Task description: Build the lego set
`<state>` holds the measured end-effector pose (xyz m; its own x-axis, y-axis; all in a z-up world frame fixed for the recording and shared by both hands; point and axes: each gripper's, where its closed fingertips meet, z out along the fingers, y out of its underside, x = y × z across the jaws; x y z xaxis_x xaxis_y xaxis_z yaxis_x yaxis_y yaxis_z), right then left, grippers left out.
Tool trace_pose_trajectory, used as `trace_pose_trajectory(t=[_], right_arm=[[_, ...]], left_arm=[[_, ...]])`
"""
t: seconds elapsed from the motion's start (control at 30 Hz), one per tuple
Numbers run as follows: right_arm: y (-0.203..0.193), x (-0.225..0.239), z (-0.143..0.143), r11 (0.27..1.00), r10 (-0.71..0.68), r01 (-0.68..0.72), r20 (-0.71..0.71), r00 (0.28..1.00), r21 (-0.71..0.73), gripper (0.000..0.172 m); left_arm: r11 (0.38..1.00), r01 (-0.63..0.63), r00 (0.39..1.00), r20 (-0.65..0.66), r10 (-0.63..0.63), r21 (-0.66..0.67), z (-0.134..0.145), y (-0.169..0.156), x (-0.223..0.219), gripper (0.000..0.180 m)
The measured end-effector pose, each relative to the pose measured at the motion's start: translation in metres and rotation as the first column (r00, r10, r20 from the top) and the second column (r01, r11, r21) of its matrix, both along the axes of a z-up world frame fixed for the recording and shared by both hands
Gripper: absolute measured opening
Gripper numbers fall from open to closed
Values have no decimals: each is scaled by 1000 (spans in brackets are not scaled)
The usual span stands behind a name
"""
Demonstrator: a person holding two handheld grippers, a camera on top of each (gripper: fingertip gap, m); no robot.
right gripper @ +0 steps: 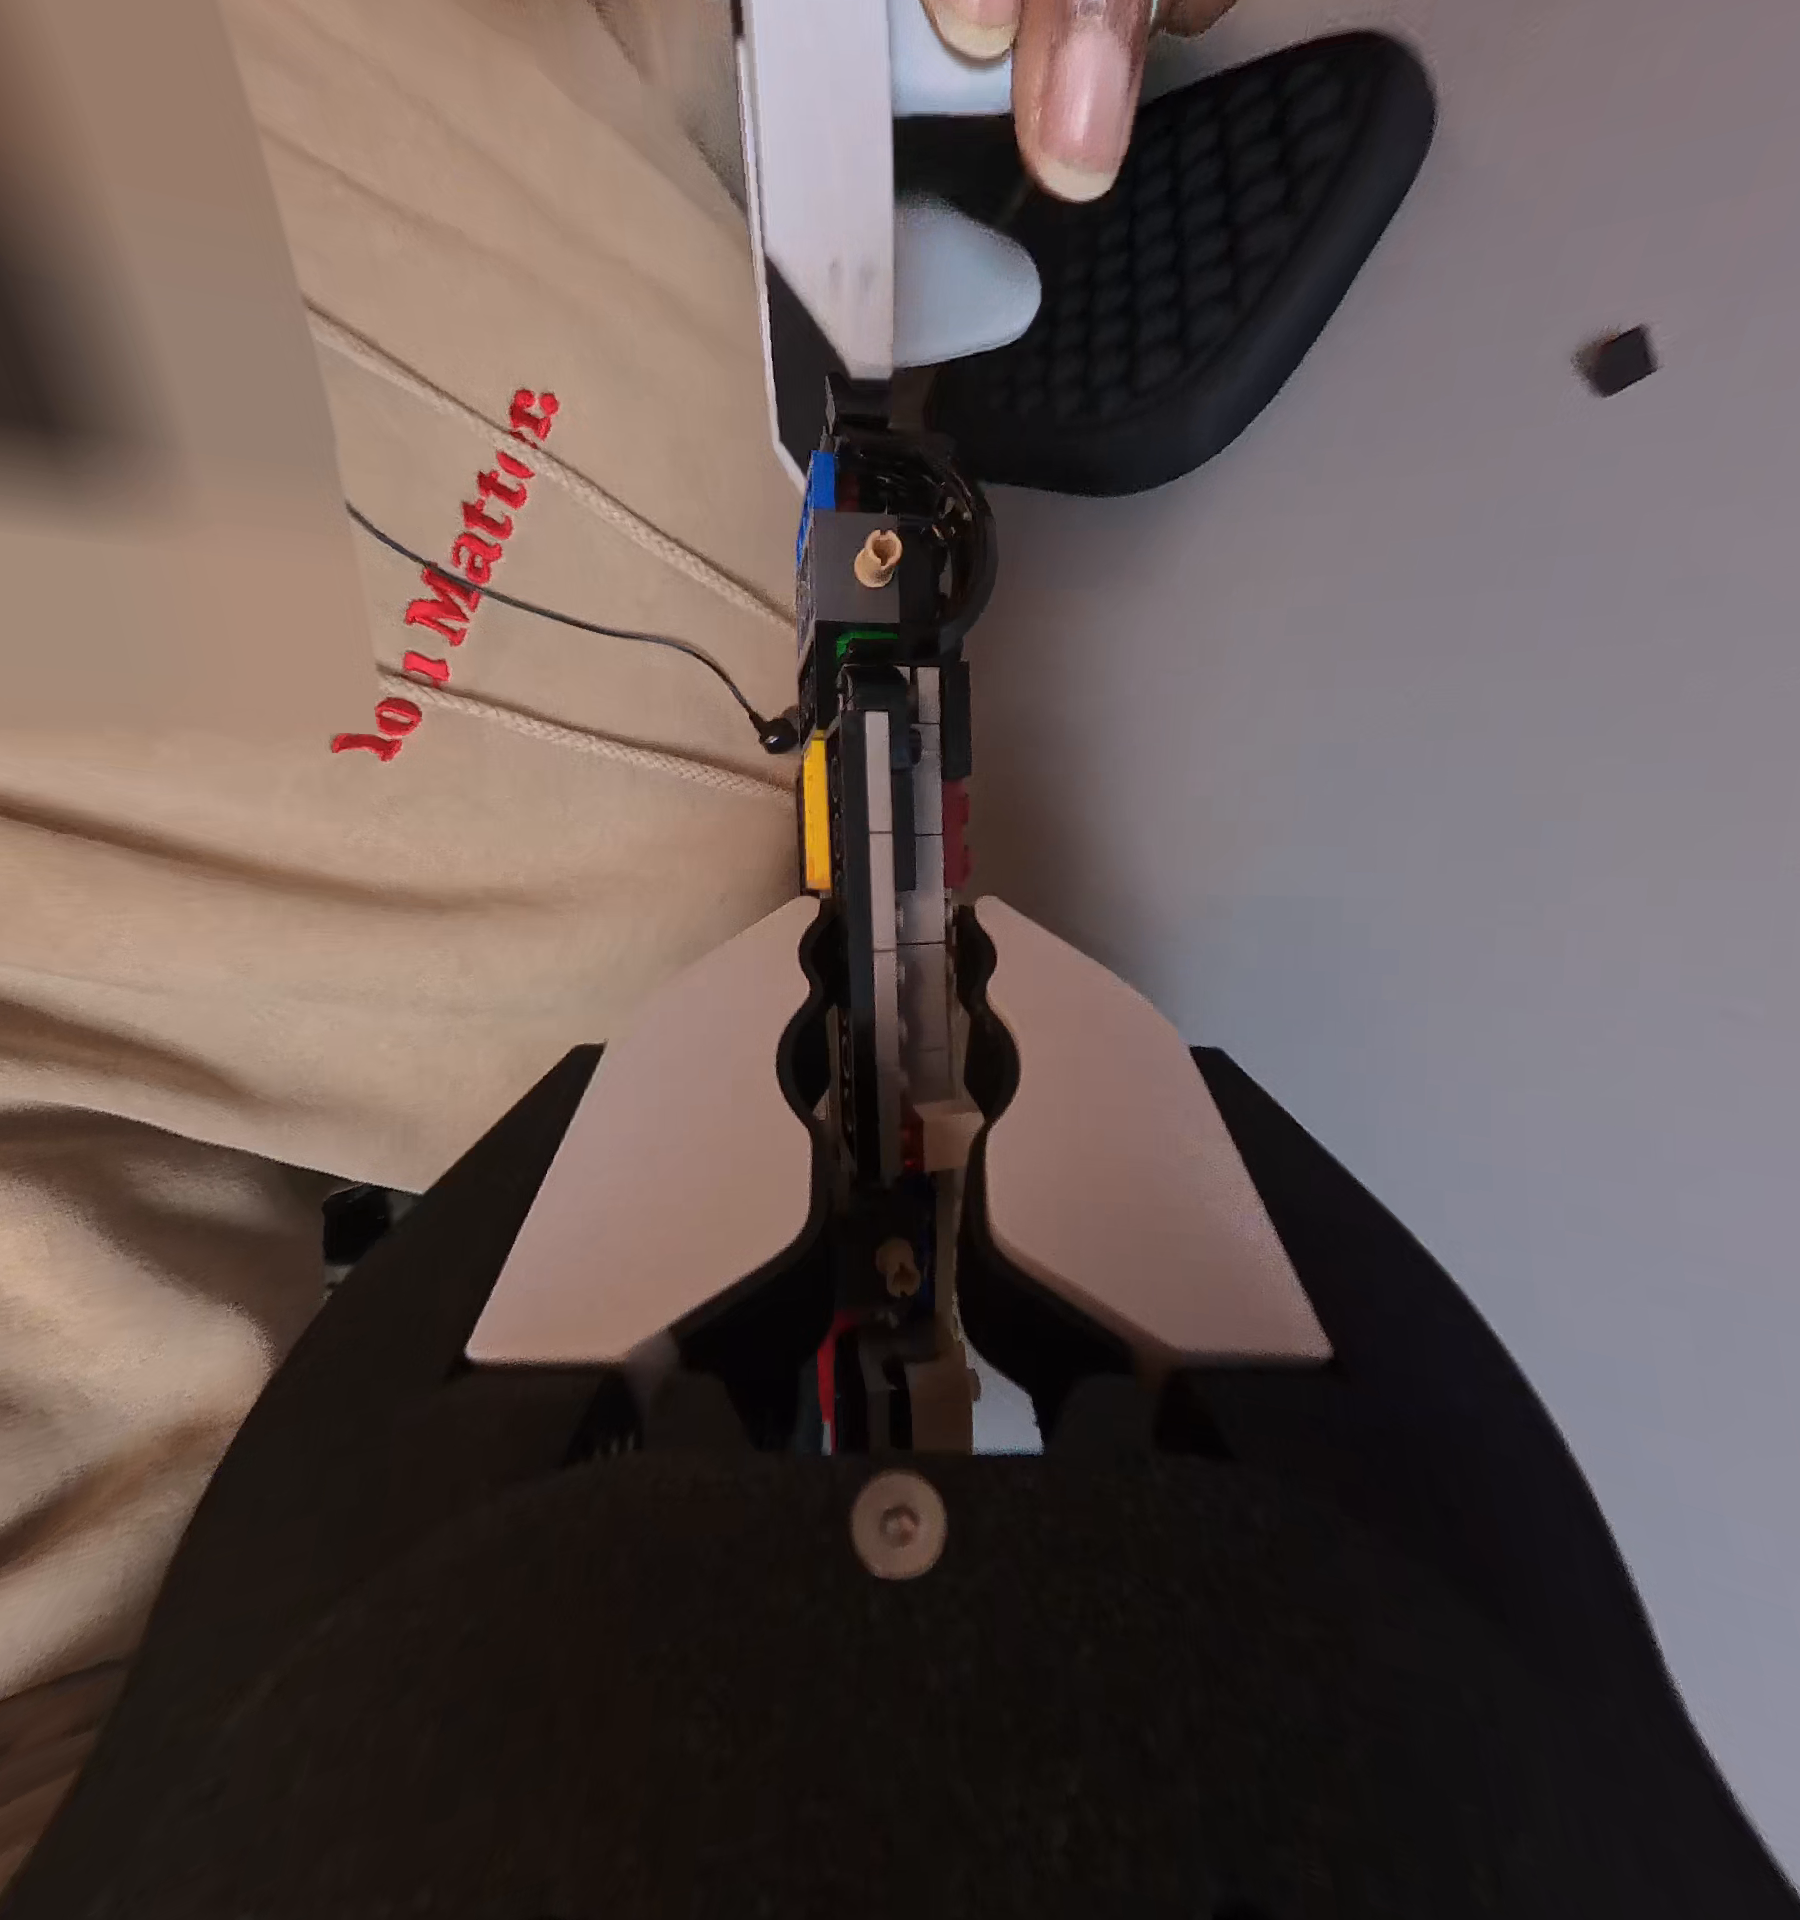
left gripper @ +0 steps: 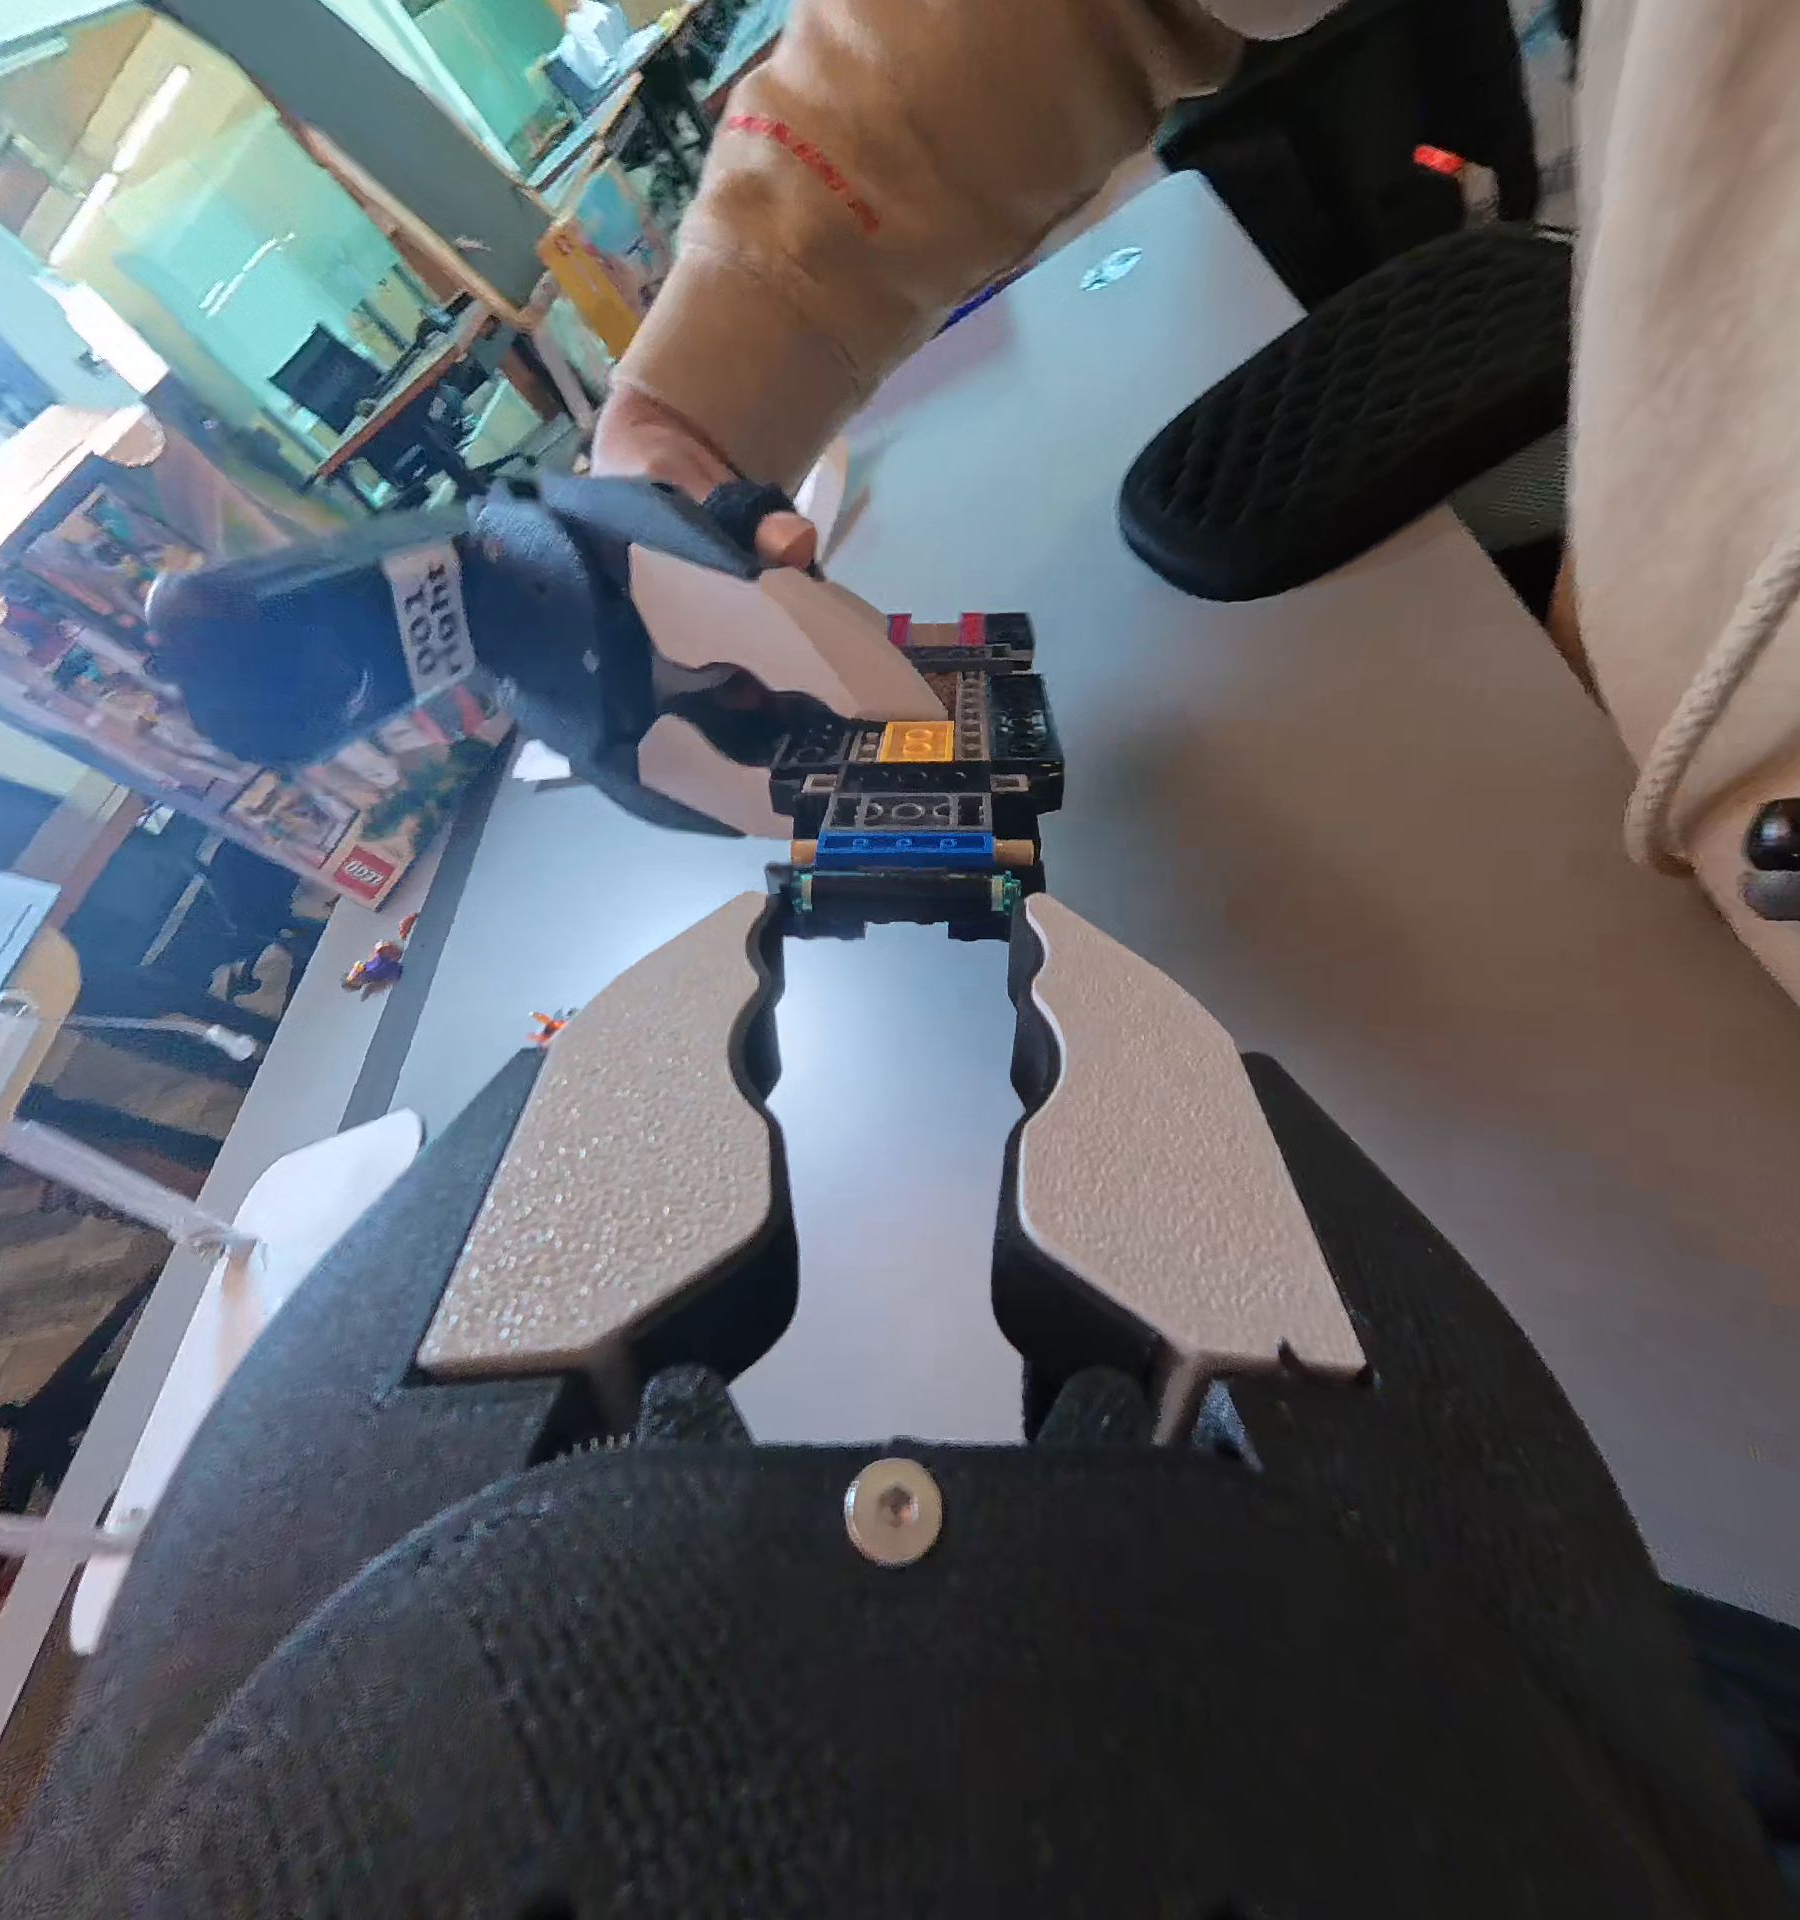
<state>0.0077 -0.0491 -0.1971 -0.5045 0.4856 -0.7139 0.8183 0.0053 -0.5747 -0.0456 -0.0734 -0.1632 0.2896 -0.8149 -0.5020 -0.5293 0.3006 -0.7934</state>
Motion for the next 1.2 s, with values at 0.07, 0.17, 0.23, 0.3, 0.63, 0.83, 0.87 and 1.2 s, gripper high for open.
trace_pose_trajectory(t=[0.07, 0.17, 0.23, 0.3, 0.63, 0.83, 0.87, 1.2], right_arm=[[11, -6, 3, 994, -37, 42, -52, 998, 97, 22], [37, -20, 5, 919, -102, 160, -174, 979, 361, 22], [54, -27, 2, 797, -101, 239, -267, 958, 554, 22], [69, -35, -8, 648, -107, 336, -355, 929, 684, 22], [75, -51, -48, -7, 336, 556, -522, 784, 831, 22], [58, -54, -61, -68, 472, 572, -478, 741, 818, 23], [56, -54, -61, -66, 481, 572, -476, 736, 818, 23], [50, -31, -67, 103, 257, 485, -494, 830, 868, 46]], left_arm=[[998, -62, 998, 16, 62, -6, 4, 12, -14, 55], [978, -178, 978, 89, 188, -111, 7, 31, -50, 42], [939, -265, 959, 44, 281, -219, -12, 40, -78, 38], [885, -330, 942, -53, 332, -328, -45, 38, -97, 34], [819, -324, 943, -96, 318, -473, -94, 28, -80, 37], [767, -183, 973, -4, 229, -615, -90, 33, -32, 67], [745, -181, 974, -13, 225, -642, -93, 34, -28, 73], [712, -264, 961, -114, 251, -651, -113, 38, -12, 66]])
